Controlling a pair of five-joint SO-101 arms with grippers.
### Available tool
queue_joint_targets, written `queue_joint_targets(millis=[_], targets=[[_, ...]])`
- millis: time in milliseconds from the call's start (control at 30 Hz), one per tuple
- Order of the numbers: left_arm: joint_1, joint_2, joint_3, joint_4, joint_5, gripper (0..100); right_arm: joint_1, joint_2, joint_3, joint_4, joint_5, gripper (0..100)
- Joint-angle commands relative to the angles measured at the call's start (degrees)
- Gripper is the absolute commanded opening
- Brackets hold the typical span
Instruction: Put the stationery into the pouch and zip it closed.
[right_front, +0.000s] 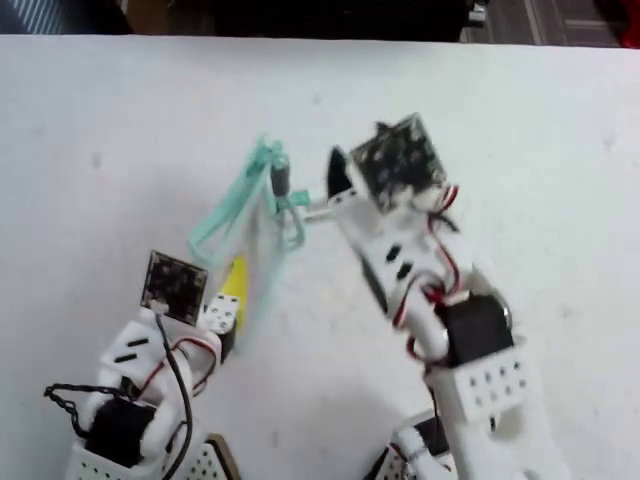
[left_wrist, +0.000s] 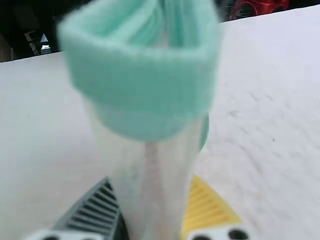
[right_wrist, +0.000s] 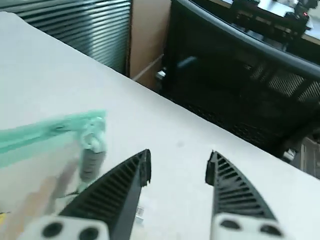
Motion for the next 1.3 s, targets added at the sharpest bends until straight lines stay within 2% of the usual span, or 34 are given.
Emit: queue_joint_targets(millis=[0, 133, 300, 500, 633, 767, 1000, 1100, 1267], targets=[[-2.8, -0.7, -1.7, -2.5, -0.8, 2, 4.0, 7.3, -1.2, -1.7, 0.2, 17.6], [-10.7, -0.7, -4.1, -2.7, -0.3, 2, 4.3, 18.4, -4.9, -1.3, 0.3, 17.6], [-19.5, -0.7, -4.5, -3.4, 7.6, 2, 3.6, 31.8, -11.3, -1.4, -0.2, 17.6], [-28.1, -0.7, -4.5, -5.1, 14.3, 2, -2.1, 46.7, -19.7, -1.3, 0.2, 17.6], [-29.1, -0.7, -4.5, -5.2, 14.8, 2, -6.8, 54.2, -25.0, -1.2, 2.8, 18.0], [-28.9, -0.7, -4.1, -5.2, 14.7, 2, -8.3, 60.4, -31.4, 3.6, 19.0, 18.0], [-28.8, -0.7, -4.1, -5.1, 14.6, 2, -8.6, 72.8, -40.8, 10.8, 32.9, 17.7], [-28.7, -0.7, -4.1, -5.1, 14.6, 2, -8.9, 77.1, -44.7, 13.2, 35.9, 17.7], [-28.7, -0.7, -4.1, -5.1, 14.6, 2, -9.5, 81.5, -50.3, 14.0, 35.9, 17.7]])
